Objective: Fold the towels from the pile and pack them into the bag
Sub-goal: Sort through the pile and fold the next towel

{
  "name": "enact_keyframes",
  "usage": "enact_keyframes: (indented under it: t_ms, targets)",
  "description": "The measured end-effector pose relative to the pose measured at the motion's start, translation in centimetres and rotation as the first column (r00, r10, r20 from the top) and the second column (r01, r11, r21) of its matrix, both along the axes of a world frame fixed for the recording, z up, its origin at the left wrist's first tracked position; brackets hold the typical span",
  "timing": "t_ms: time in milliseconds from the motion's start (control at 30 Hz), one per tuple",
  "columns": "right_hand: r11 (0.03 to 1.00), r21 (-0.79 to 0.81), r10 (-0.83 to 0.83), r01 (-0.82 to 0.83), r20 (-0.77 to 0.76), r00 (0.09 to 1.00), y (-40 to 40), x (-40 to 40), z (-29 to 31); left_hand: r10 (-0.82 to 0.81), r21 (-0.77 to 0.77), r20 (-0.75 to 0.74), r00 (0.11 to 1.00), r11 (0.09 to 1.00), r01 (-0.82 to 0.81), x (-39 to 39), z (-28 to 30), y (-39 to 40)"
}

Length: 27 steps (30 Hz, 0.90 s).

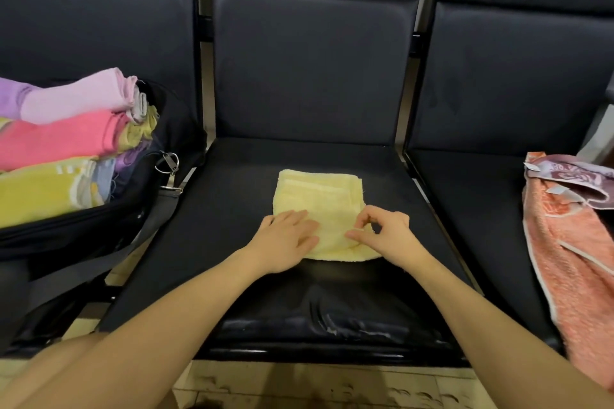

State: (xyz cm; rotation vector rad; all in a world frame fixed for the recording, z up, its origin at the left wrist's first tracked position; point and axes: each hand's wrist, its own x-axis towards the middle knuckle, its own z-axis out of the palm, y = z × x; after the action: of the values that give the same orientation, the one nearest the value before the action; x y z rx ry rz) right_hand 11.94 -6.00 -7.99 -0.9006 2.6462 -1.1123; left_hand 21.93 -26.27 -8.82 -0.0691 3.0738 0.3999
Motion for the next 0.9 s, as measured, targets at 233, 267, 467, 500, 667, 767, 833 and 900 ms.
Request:
enact_keyframes:
  t_ms: [233, 267, 467, 500, 667, 767, 833, 900]
  targets:
    - [0.894, 0.407, 0.306, -0.186, -0.251, 0.918, 0.8, 2.0, 0.7, -0.067, -0.038, -0.029, 0.997, 0.997, 0.066, 1.5, 0.6, 0.1]
    - [0.885, 0.425, 0.314, -0.191, -0.242, 0.918, 0.7, 2.1, 0.4, -0.073, -0.025, -0.017, 0.997, 0.997, 0.073, 1.7, 0.5, -0.1]
    - [0.883, 0.452, 0.293, -0.127, -0.319, 0.901, -0.5, 1.9, -0.1, -0.057, 0.04, -0.038, 0.998, 0.997, 0.059, 2.0, 0.2, -0.4]
    - [0.889, 0.444, 0.281, -0.113, -0.334, 0.899, -0.7, 1.8, -0.2, -0.037, 0.052, -0.033, 0.999, 0.998, 0.038, 1.9, 0.3, -0.4]
    - [0.946, 0.317, 0.181, -0.07, -0.335, 0.925, -0.6, 1.8, 0.2, 0.028, 0.037, 0.026, 0.999, 0.999, -0.029, 1.3, 0.1, -0.2]
    - [0.96, 0.27, 0.138, -0.074, -0.224, 0.965, -0.6, 1.7, 0.7, 0.046, 0.066, -0.031, 0.998, 0.997, -0.044, 1.1, -0.1, -0.6]
    - [0.966, 0.252, 0.105, -0.062, -0.161, 0.981, -0.4, 1.3, 0.9, 0.148, 0.252, -0.112, 0.983, 0.961, -0.116, 0.9, -0.4, -1.2]
    - [0.97, 0.24, 0.079, -0.046, -0.128, 0.989, -0.2, 1.0, 1.2, 0.267, 0.464, -0.123, 0.956, 0.867, -0.182, 0.7, -0.7, -1.9]
